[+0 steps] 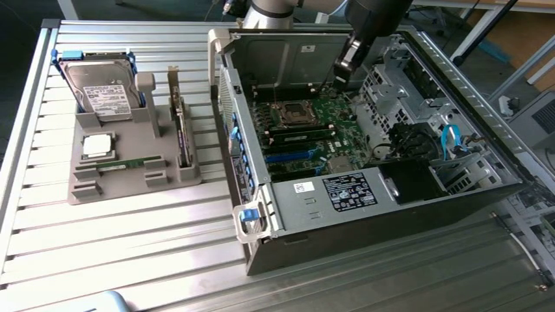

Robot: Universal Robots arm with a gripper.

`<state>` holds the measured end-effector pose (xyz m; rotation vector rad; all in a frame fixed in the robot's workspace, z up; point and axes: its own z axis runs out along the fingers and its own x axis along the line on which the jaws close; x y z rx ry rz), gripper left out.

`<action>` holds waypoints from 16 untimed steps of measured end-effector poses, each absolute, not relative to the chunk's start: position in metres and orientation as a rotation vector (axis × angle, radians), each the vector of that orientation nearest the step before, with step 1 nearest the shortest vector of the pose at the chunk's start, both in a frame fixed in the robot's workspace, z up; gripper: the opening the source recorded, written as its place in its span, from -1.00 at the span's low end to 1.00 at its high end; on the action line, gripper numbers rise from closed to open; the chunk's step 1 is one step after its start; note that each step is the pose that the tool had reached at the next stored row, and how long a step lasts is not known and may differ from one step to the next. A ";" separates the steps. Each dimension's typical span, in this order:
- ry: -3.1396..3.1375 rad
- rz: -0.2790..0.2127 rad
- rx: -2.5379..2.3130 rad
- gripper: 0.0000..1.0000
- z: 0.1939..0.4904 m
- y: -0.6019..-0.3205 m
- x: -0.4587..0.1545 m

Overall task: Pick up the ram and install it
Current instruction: 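Press down the ram until it locks into place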

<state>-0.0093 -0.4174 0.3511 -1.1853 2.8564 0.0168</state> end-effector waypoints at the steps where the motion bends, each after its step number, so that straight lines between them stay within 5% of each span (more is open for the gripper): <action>1: 2.866 0.016 -1.162 -0.79 0.351 -0.417 -0.009; 16: 2.995 0.006 -0.766 -0.79 0.351 -0.417 -0.009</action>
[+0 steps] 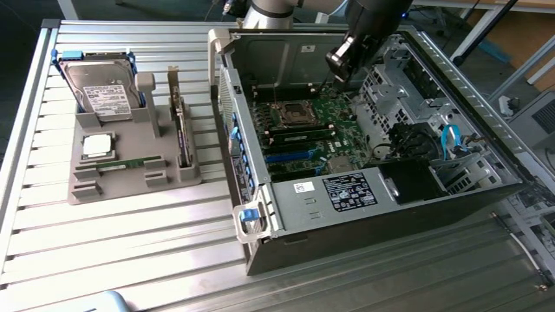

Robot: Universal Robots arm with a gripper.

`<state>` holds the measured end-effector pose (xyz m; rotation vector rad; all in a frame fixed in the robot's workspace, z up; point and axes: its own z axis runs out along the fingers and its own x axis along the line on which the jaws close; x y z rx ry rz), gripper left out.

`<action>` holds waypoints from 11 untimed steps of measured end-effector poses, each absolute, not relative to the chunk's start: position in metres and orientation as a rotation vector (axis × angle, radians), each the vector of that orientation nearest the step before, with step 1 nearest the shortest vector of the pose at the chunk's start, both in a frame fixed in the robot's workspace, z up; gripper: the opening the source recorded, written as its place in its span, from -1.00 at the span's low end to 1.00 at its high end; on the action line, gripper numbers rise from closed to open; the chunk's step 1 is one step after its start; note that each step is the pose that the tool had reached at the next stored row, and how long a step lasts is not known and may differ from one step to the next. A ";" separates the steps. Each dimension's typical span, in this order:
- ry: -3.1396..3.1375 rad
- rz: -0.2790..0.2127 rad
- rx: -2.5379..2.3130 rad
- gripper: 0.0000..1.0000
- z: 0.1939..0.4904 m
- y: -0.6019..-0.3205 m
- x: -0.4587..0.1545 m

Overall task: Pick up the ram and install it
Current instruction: 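Press down the ram until it locks into place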

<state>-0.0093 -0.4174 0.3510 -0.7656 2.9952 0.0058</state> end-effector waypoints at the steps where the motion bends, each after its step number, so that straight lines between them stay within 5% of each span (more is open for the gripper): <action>1: 3.001 0.005 -0.741 -0.79 0.351 -0.417 -0.009; 11: 3.058 -0.002 -0.455 -0.79 0.350 -0.417 -0.009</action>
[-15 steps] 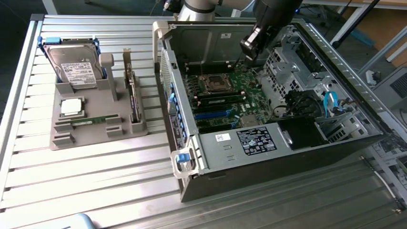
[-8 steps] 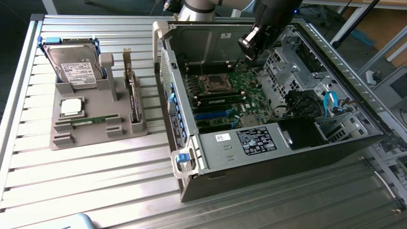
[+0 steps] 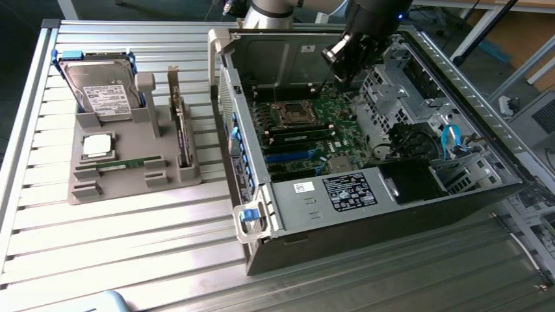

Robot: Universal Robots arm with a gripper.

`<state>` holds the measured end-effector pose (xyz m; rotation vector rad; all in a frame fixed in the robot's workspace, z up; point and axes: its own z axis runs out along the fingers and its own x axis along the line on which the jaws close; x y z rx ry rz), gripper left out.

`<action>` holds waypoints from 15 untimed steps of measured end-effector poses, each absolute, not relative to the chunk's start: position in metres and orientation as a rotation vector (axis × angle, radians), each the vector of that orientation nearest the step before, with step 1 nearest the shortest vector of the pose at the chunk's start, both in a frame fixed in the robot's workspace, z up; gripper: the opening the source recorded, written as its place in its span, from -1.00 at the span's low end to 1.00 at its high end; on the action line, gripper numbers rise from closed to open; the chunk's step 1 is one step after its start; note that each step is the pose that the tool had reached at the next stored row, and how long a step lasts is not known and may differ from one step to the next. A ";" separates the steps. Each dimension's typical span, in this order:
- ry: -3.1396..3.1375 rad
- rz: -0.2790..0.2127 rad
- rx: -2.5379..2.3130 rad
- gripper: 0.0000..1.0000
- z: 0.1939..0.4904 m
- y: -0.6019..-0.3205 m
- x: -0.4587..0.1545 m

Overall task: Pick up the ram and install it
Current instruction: 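Press down the ram until it locks into place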

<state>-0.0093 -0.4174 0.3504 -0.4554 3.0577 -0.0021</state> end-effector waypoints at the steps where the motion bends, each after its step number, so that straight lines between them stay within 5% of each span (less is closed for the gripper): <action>1: 3.062 -0.003 -0.427 -0.79 0.350 -0.417 -0.009; 15: 3.086 -0.007 -0.242 -0.79 0.350 -0.417 -0.009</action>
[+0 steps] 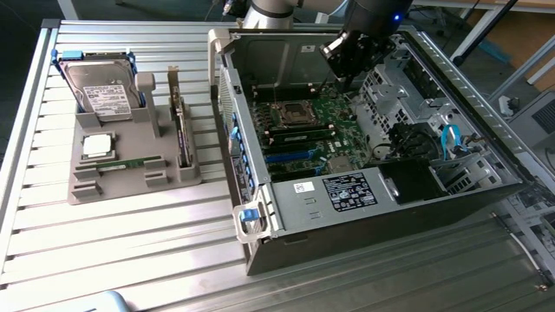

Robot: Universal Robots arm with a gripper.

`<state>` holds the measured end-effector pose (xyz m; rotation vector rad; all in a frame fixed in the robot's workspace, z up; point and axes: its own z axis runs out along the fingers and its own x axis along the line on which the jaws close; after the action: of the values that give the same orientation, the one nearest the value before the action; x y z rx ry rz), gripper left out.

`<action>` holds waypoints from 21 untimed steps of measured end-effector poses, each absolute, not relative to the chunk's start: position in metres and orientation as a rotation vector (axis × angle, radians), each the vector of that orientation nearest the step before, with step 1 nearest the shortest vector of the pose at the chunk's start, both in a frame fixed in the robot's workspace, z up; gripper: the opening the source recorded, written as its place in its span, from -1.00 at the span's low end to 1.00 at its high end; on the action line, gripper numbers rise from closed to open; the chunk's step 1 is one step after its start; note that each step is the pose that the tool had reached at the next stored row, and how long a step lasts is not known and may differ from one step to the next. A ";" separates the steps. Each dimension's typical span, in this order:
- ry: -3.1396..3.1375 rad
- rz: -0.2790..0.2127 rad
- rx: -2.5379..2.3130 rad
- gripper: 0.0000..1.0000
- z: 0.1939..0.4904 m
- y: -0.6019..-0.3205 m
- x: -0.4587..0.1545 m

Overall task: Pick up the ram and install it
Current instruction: 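Press down the ram until it locks into place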

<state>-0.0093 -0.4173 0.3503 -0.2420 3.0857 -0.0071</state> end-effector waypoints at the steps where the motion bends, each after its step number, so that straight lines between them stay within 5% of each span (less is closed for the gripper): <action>1: 3.089 -0.006 -0.242 -0.79 0.350 -0.417 -0.009; 21: 3.133 0.005 -0.213 -0.79 0.349 -0.413 -0.009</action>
<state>-0.0092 -0.4128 0.3495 -0.2134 3.1327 0.0052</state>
